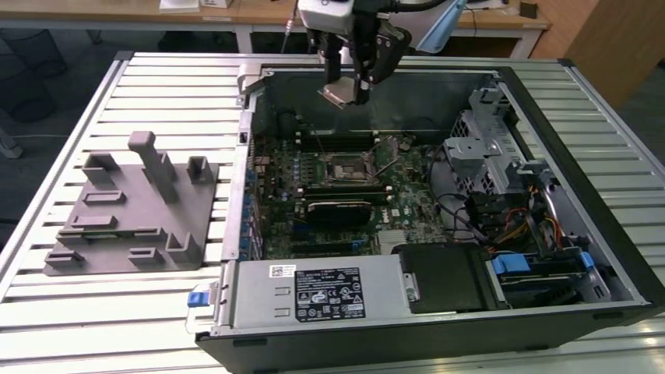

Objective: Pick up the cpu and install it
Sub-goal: 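Place the cpu into insertion slot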

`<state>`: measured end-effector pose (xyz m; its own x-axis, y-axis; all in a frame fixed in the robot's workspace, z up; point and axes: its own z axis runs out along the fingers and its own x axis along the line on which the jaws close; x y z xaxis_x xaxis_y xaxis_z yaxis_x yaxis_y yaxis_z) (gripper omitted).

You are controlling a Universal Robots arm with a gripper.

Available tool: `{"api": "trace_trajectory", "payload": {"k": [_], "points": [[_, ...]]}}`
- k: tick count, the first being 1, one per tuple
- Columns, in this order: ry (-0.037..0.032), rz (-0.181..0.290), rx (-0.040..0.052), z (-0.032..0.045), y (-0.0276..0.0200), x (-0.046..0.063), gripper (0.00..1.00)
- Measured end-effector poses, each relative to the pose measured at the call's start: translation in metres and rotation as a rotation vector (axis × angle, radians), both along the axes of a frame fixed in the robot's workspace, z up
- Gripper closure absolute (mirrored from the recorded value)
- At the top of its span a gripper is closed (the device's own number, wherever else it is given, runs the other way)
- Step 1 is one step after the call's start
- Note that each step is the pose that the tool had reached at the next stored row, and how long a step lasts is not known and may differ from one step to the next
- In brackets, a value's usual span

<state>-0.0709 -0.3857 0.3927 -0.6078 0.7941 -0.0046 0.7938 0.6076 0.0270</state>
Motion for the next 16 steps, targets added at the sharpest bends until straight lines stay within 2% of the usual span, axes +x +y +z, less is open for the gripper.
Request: {"api": "trace_trajectory", "payload": {"k": [16], "points": [[-0.0001, -0.239, 0.0001, -0.0036, 0.0007, 0.0000, 0.46]]}}
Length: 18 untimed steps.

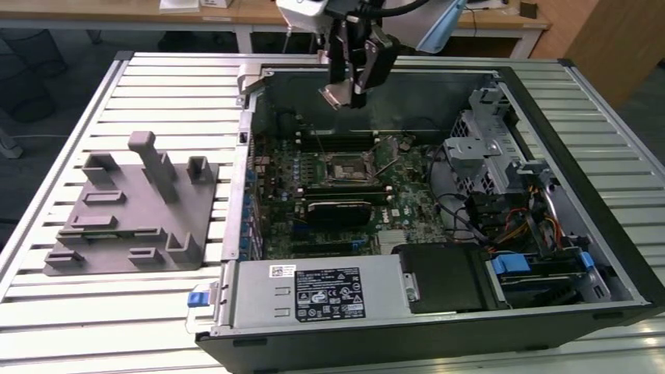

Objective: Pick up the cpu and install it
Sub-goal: 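Place the cpu into insertion slot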

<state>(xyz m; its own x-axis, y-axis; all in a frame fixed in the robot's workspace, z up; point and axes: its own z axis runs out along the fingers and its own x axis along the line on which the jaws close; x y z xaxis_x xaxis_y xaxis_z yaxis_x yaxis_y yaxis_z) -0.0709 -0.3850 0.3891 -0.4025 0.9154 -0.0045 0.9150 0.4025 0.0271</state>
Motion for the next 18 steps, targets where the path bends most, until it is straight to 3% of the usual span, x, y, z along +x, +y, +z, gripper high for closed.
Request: {"api": "trace_trajectory", "payload": {"k": [18], "points": [[0.0000, -0.268, 0.0000, -0.0053, 0.0010, 0.0000, 0.46]]}}
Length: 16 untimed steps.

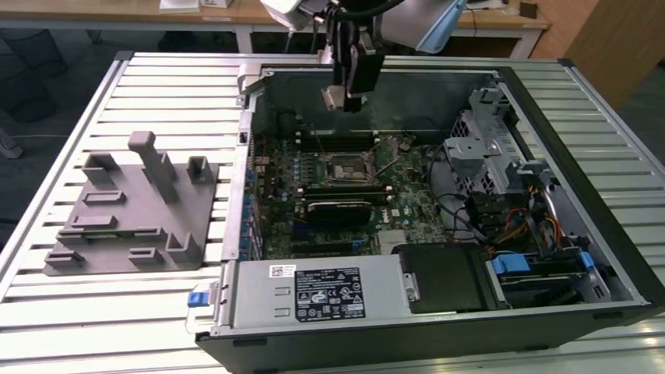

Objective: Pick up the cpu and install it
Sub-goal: 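Place the cpu into insertion slot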

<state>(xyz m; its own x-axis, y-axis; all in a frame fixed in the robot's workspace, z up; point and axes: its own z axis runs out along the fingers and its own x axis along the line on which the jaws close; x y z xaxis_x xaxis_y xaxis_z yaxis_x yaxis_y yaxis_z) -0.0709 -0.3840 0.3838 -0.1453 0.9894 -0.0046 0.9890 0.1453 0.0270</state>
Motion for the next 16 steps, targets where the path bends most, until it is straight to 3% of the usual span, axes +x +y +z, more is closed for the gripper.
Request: {"api": "trace_trajectory", "payload": {"k": [6, 16], "points": [[0.0002, -0.048, -0.0001, -0.0047, 0.0014, 0.0007, 0.46], [0.0000, -0.051, 0.0002, -0.0052, 0.0016, 0.0011, 0.46]]}}
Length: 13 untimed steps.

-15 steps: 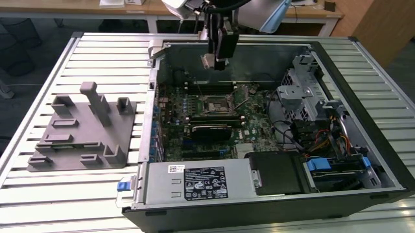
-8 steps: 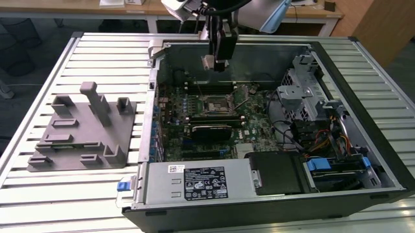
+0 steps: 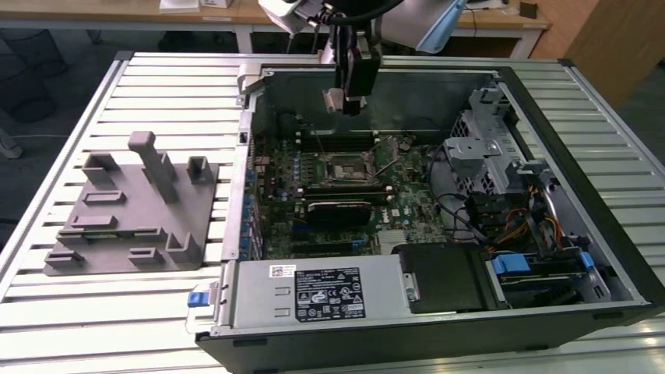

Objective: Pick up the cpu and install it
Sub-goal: 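Place the cpu into insertion slot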

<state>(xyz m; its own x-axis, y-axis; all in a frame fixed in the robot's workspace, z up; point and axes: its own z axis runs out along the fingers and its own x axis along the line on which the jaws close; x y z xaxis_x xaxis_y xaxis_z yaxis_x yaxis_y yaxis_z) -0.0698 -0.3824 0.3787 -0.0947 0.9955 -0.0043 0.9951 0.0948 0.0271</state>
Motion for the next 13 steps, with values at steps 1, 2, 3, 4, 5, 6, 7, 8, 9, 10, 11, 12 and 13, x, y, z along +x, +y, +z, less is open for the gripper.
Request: {"api": "trace_trajectory", "payload": {"k": [1, 2, 3, 4, 5, 6, 7, 8, 9, 10, 11, 12, 13], "points": [[0.0000, 0.000, 0.0000, -0.0001, 0.0000, 0.000, 0.46], [0.0000, 0.000, 0.0000, -0.0004, 0.0001, 0.000, 0.46], [0.0000, 0.000, 0.0000, -0.0008, 0.0000, 0.000, 0.46], [0.0000, 0.000, 0.0000, -0.0013, 0.0000, 0.000, 0.46], [0.0000, 0.000, 0.0000, -0.0019, 0.0000, 0.000, 0.46], [0.0000, 0.000, 0.0001, -0.0029, 0.0000, 0.000, 0.46], [0.0000, 0.000, 0.0001, -0.0039, 0.0000, 0.000, 0.46], [0.0000, 0.000, 0.0001, -0.0050, 0.0000, 0.000, 0.46], [0.0000, 0.000, 0.0000, -0.0061, 0.0000, 0.000, 0.46], [0.0001, 0.000, -0.0002, -0.0071, 0.0005, 0.000, 0.46], [0.0000, 0.000, -0.0001, -0.0082, 0.0017, 0.000, 0.46], [0.0000, -0.001, -0.0001, -0.0093, 0.0034, 0.000, 0.46], [0.0000, -0.001, -0.0001, -0.0107, 0.0050, 0.000, 0.46]]}}
